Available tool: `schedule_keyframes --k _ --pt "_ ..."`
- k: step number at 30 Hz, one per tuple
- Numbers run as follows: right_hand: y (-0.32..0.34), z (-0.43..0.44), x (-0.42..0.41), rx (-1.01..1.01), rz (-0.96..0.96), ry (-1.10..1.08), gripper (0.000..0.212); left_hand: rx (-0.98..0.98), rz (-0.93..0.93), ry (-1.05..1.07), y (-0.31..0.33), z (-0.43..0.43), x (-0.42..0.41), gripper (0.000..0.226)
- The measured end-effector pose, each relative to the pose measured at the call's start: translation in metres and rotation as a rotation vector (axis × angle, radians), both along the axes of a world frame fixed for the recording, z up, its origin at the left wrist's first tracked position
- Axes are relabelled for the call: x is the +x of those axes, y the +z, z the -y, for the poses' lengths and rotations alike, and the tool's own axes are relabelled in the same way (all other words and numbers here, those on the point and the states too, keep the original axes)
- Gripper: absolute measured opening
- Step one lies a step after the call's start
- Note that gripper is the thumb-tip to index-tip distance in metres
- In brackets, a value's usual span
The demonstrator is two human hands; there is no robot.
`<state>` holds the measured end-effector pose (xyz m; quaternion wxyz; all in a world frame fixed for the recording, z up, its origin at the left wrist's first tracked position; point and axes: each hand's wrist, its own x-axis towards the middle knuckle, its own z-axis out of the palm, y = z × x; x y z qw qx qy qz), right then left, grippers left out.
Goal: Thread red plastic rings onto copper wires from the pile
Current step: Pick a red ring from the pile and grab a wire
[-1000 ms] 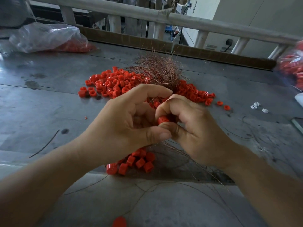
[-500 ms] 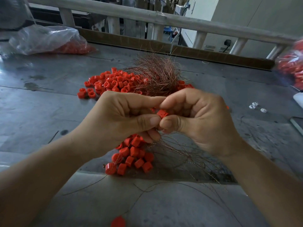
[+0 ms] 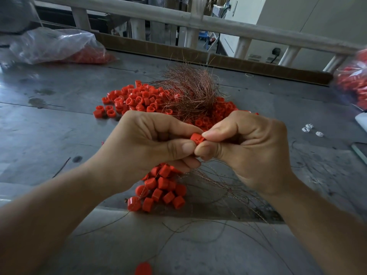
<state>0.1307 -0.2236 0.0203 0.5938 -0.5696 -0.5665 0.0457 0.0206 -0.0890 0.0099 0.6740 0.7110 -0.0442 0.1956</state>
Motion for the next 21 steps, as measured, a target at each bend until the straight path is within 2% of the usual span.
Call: schedule_keyframes --k 6,11,16,21 --pt "0.0027 0.0003 0.0036 -0.145 -0.094 0.066 0.017 0.016 -0.035 -0.044 0.0015 -0.0009 -0.0003 0.020" --pt "0.0042 0.0002 0.0068 -0.212 -0.071 0.054 0.033 -0.028 -0.044 -0.088 0.0014 -0.0033 0.0000 0.019" --pt "0.0041 -0.0008 0.0074 -0.281 0.009 0.080 0.044 -0.111 -0.037 -0.098 -0.0017 -0.0069 0.0005 0.031" --pt "0.0060 -0.0004 0.0042 -0.295 0.153 0.073 0.017 -0.156 -0.047 -0.116 -0.0025 -0.0073 0.0012 0.040"
